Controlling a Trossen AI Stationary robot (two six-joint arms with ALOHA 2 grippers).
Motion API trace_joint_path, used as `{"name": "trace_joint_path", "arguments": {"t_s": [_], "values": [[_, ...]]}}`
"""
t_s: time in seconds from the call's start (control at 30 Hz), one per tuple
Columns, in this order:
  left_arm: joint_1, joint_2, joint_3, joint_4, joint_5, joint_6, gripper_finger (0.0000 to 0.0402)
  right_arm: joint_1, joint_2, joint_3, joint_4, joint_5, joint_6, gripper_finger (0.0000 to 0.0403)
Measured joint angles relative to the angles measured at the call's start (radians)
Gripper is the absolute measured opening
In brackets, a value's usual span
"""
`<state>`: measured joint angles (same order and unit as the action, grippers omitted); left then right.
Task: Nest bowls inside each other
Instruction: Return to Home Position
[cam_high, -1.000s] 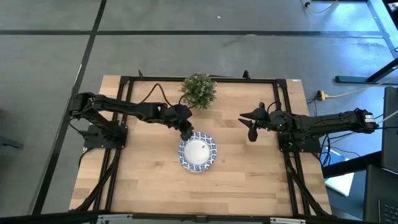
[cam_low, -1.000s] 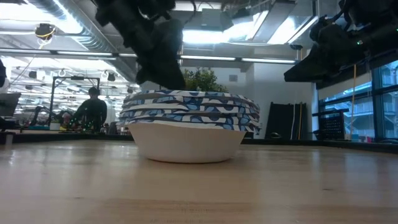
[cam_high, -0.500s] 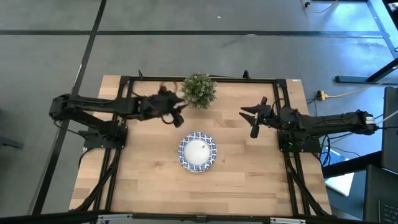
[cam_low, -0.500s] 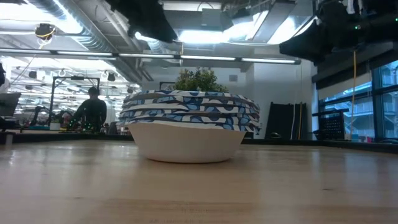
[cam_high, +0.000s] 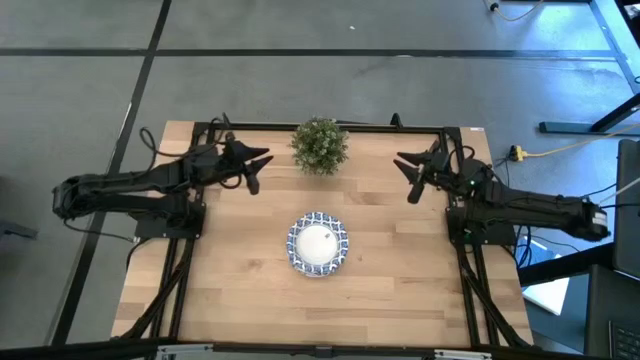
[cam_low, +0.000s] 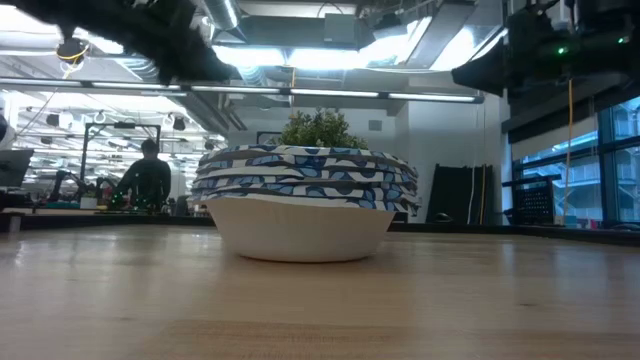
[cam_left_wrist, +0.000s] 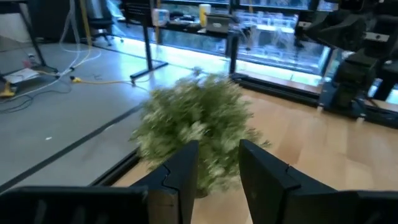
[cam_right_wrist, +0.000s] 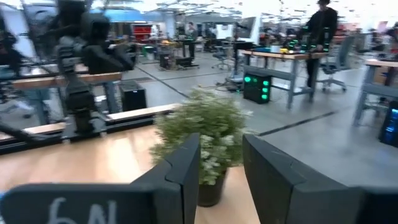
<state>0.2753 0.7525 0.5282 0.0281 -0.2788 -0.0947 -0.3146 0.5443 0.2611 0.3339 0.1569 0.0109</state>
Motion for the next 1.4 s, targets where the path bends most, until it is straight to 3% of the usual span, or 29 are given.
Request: {"name": "trace_joint_path", "arguments": {"t_s": [0.23, 0.4, 0.7, 1.4], "values": [[0.137, -0.124, -0.134, 0.042, 0.102, -0.001, 0.0110, -0.216, 0.014, 0.000, 0.006, -0.161, 0.022, 0.0119], [0.222, -0.145, -0.185, 0.049, 0.189, -0.006, 0.0110, -0.301, 0.033, 0.000, 0.010, -0.258, 0.037, 0.0119], [0.304, -0.145, -0.234, 0.064, 0.194, -0.002, 0.0110, -0.318, 0.058, -0.032, 0.005, -0.258, 0.040, 0.0119], [0.305, -0.145, -0.234, 0.078, 0.185, -0.002, 0.0110, -0.318, 0.058, -0.034, 0.004, -0.256, 0.037, 0.0119]]}}
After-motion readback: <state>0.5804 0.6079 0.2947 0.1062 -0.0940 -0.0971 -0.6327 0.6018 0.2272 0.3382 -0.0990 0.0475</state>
